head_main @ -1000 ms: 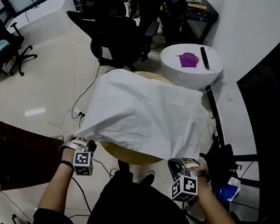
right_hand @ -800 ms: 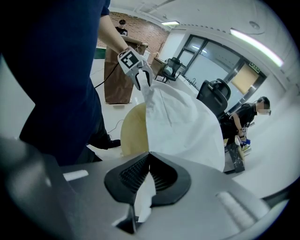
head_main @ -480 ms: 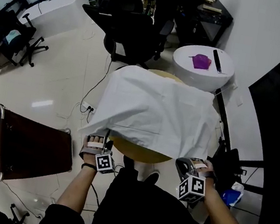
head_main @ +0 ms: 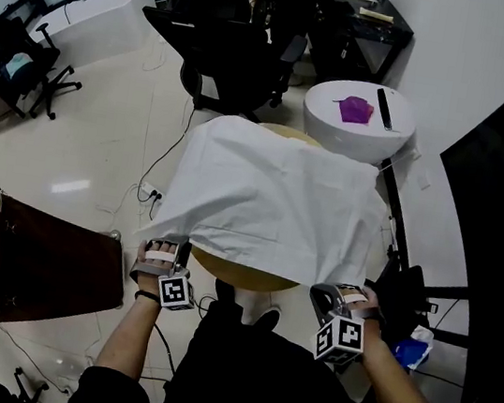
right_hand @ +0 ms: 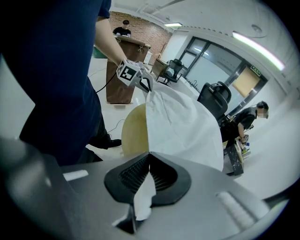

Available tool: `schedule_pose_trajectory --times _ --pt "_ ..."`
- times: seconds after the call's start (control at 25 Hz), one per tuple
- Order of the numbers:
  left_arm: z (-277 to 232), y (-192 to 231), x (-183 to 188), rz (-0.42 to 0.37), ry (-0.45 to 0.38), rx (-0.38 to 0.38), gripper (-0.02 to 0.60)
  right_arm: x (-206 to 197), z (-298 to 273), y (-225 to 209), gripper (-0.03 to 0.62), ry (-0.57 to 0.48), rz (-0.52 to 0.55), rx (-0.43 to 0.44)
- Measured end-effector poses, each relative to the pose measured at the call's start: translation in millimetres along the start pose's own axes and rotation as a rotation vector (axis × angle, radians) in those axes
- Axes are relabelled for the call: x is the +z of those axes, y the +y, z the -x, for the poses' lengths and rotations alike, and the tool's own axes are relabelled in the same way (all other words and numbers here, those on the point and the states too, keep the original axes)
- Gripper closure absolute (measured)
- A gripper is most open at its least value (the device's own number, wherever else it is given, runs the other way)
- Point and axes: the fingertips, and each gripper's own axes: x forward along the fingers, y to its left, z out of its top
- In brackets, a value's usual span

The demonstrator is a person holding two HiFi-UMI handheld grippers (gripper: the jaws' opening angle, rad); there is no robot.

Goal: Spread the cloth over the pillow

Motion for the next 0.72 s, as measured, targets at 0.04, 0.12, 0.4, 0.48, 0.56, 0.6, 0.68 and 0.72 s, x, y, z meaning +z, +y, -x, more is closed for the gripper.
schedule_pose_trajectory --times 0.04,0.12,0.4,0.48,0.56,0.6,0.68,0.72 --pt "6.9 -1.9 0.8 -0.014 -0.009 -0.016 0.581 -1.1 0.5 0.1 0.585 -0.001 -0.002 -0.001" --pt "20.8 -4.8 2.6 -0.044 -0.025 -0.034 0.581 -3.9 1.2 -0.1 0.585 -0.002 -0.006 -0.002" --pt "50.8 -28.2 11.0 -0.131 -0.052 -0.089 0.581 -15.6 -9.0 12.3 0.585 0.008 0.014 0.032" --pt "59.3 -30.6 10.4 -0.142 -0.066 -0.109 0.581 -21.4 -13.0 17.8 0.585 0.02 0.025 0.048" --pt "69.0 -25.2 3.2 -0.174 -0.071 -0.095 0.581 -27.9 -14.7 21.7 0.585 0.028 0.029 0.063" --pt "73.8 -21.0 -0.7 -0.191 -0.072 -0.084 0.581 -30.6 -15.1 23.2 0.585 0.027 0.028 0.069" --pt "83.0 -15.6 -3.2 -0.209 -0.077 -0.091 0.581 -31.9 -14.3 25.5 0.585 0.02 0.024 0.078" --pt "85.8 -14.4 -3.8 -0.216 -0.078 -0.099 0.581 -31.6 -14.6 27.3 0.585 0.017 0.023 0.082"
